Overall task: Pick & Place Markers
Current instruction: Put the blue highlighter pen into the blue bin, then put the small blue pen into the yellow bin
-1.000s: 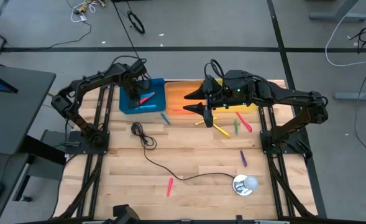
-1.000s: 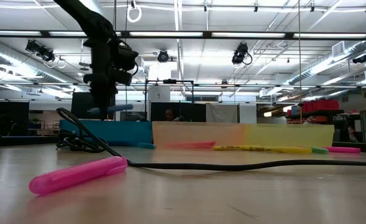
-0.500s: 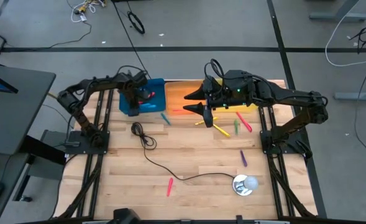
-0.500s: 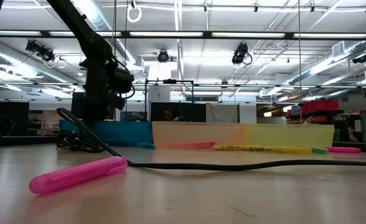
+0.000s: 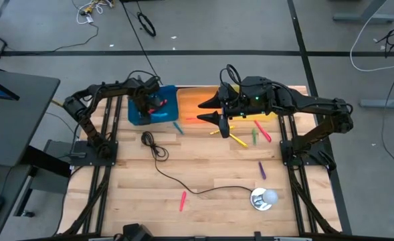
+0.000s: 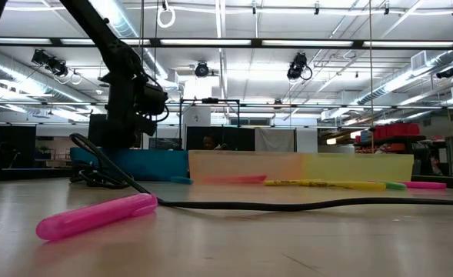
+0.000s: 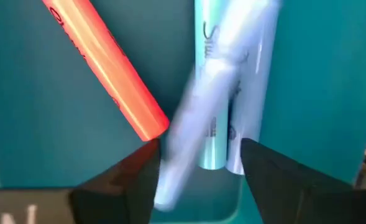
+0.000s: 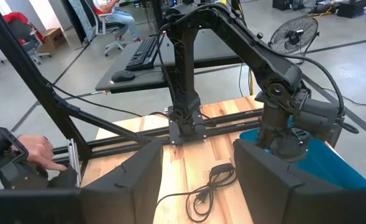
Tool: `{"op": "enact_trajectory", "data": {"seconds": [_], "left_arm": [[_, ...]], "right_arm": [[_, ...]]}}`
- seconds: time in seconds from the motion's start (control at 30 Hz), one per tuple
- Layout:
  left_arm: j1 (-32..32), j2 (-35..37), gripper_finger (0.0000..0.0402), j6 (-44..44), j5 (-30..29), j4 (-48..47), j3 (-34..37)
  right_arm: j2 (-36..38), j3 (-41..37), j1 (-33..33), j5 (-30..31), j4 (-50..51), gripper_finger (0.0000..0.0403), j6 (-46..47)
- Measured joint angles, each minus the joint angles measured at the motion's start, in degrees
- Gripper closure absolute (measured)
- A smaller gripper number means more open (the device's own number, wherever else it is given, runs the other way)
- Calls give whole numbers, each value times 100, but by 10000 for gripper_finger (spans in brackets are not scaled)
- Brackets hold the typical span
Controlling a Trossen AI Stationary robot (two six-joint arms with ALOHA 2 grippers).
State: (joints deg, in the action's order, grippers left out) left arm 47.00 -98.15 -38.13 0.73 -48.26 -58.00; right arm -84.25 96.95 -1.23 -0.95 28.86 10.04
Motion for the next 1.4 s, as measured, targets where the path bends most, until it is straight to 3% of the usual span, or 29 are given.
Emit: {"op": "enact_trajectory", "data": {"seconds": [0.3, 0.5, 0.83, 1.17, 1.4], "left_arm": [[8, 0, 155, 146, 77, -593, -544], [216, 233, 163, 773, 1316, -848, -997], [235, 1582, 164, 1375, 2622, -614, -996], [-21, 3046, 164, 2337, 3044, 126, -996], [-492, 3806, 164, 3023, 2914, 609, -996]], "right_arm": [[0, 0, 0, 0, 0, 201, -2], [0, 0, 0, 1, 2, 201, -43], [0, 0, 0, 2, 37, 201, -153], [0, 0, -2, 2, 37, 201, -155], [0, 0, -2, 1, 37, 201, -169]]}}
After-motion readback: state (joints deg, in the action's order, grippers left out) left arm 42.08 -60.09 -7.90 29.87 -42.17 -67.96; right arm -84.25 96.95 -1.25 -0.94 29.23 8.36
